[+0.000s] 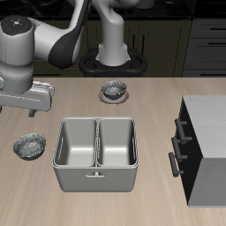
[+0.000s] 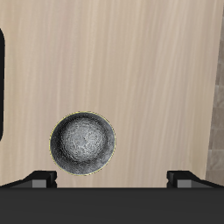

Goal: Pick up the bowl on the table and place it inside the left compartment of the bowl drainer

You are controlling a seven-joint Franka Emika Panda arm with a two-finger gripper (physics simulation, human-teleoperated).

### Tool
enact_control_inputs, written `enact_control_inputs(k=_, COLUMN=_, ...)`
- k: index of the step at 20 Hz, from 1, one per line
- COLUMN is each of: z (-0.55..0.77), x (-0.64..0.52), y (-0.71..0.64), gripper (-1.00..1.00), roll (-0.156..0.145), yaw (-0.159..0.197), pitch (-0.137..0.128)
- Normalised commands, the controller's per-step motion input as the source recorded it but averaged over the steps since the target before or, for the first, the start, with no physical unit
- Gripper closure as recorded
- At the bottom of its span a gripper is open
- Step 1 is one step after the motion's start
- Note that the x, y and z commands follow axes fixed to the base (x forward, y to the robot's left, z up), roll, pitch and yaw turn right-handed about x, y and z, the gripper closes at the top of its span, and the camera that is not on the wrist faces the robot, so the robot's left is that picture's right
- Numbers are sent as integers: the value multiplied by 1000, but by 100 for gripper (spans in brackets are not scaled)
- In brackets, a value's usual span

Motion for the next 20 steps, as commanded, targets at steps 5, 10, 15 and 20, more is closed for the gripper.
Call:
enact_control_inputs(k=5, z=-340, x=26, y=-138, gripper=-100, roll=-16, yaw=-11, pitch=36)
enact_control_inputs(k=10, z=-458, x=8, y=-186, gripper=-100, roll=-27, yaw=-13, pitch=50)
enact_control_inputs(k=15, z=-308, x=4, y=-68, gripper=-100, roll=-6, yaw=-24, pitch=32)
enact_control_inputs(k=20, z=-275, x=-9, y=-57, gripper=-100, roll=-12, yaw=-13, pitch=33)
